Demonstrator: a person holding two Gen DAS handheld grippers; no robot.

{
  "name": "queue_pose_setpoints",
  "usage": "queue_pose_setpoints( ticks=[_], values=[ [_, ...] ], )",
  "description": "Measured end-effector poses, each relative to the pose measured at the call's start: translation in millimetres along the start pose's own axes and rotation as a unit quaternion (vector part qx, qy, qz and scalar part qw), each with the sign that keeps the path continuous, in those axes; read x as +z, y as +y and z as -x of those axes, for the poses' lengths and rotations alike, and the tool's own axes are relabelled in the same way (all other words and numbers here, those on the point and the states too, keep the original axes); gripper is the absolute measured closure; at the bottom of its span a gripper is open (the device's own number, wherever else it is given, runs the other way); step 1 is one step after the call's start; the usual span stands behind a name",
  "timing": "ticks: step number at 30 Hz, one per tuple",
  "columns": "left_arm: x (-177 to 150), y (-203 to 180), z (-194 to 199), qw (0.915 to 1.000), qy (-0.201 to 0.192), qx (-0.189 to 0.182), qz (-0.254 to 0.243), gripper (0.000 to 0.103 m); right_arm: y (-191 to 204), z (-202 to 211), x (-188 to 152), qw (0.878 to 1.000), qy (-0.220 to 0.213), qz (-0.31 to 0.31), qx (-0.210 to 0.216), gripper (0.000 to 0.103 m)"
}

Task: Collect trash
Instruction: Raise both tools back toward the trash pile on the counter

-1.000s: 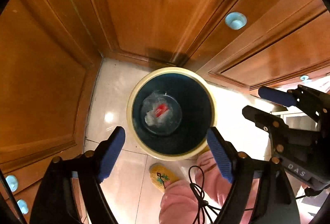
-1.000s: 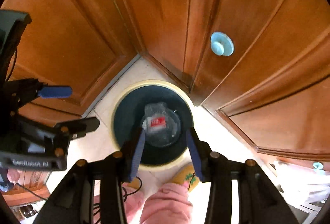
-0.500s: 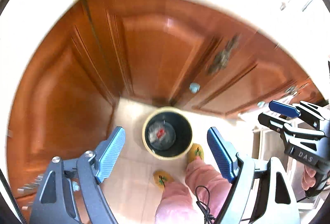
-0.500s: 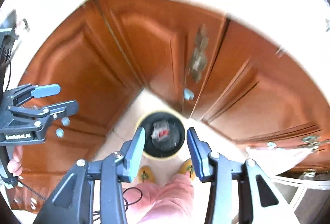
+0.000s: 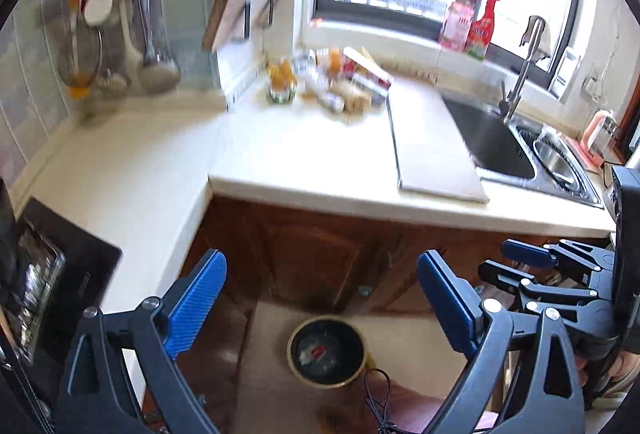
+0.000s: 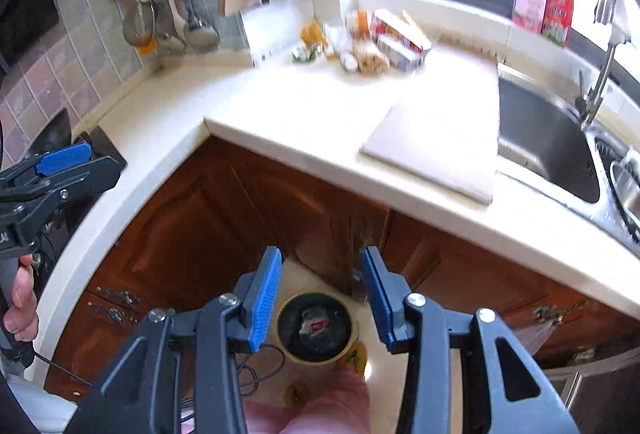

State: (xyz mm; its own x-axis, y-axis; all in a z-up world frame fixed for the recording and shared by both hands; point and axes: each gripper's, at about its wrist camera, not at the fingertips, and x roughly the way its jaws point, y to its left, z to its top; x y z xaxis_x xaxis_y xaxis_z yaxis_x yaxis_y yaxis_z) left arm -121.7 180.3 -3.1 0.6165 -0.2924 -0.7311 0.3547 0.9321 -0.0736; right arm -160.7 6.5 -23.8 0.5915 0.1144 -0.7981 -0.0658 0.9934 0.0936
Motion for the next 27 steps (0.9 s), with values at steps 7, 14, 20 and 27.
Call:
queue_pose_setpoints(
  ticks=[7,14,20,27],
  values=[
    [28,-19,26,0.9983,-0.053,0.024,-0.011,0.001,-1,30,26,0.999,-0.041,-0.002,0.015,0.061],
    [75,-30,43,0.9944,-0.091,0.043,-0.032,0.001,-19,63,70,0.995,-0.088,-0.024,0.034,0.06],
    [126,-40,29,0.9895,-0.12,0.068,-0.043,0.001,-45,75,123,0.991,-0.125,-0.032,0.02,0.042],
    [187,-49,-33,0.9938,-0.09,0.063,-0.015,0.001,-96,37,195,0.995,-0.093,-0.034,0.02,0.041]
  ],
)
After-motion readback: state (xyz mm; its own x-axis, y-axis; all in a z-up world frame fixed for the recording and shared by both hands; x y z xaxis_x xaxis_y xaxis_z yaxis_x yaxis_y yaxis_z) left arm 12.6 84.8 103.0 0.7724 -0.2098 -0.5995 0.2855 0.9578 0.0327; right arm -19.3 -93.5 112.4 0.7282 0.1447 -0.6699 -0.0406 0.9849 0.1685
